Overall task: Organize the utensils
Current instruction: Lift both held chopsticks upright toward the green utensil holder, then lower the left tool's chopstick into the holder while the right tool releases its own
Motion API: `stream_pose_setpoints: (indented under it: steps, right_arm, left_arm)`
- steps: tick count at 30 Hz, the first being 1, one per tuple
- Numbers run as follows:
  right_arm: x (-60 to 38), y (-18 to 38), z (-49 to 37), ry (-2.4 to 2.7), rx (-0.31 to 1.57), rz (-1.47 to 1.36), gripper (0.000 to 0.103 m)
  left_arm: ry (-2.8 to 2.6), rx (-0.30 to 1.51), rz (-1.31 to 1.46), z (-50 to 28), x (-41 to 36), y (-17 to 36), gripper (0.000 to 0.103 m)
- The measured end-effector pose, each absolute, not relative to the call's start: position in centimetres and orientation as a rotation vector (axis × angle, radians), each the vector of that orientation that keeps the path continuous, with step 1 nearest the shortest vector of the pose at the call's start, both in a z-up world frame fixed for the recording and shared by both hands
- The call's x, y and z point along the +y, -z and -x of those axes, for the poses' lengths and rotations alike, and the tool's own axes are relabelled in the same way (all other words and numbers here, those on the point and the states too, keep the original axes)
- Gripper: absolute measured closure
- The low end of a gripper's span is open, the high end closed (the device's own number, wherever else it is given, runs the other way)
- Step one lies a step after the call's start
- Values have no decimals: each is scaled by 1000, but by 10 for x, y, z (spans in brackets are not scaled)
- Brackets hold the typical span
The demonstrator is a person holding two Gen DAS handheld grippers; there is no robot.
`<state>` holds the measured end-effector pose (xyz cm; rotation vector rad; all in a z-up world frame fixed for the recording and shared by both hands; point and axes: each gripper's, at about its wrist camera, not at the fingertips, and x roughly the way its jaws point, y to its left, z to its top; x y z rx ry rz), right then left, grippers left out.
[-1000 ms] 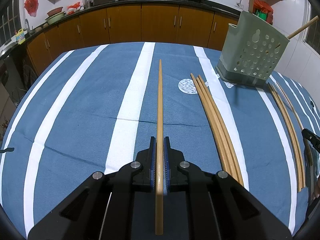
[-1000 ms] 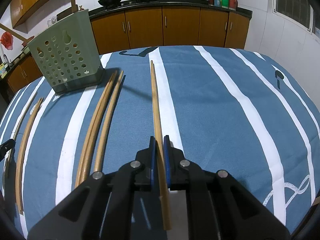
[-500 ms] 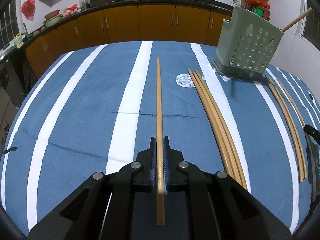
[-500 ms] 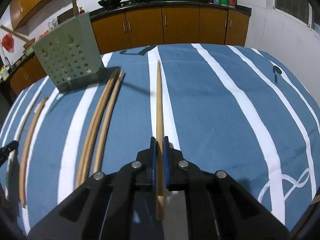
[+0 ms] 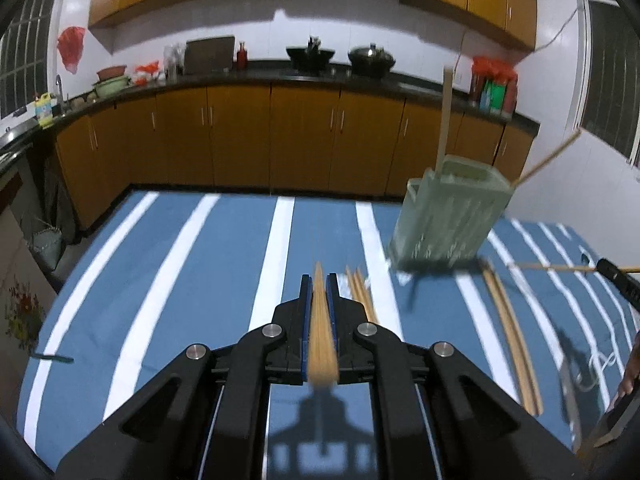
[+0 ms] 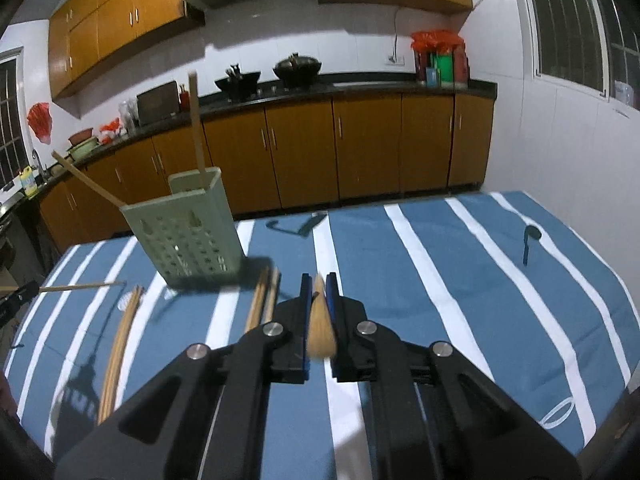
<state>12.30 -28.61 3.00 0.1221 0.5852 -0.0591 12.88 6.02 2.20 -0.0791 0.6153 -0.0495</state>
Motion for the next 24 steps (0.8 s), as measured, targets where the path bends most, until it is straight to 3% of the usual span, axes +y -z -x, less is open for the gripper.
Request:
stream_pose_setpoints:
  steps: [9, 24]
  right_arm:
    - [-282, -59, -129, 47, 523, -128, 95]
    - [-241, -170, -123, -129, 248, -121, 95]
  left_arm:
    - [48, 534, 79, -137, 56, -58, 96]
    - [254, 381, 63, -125, 16, -143, 96]
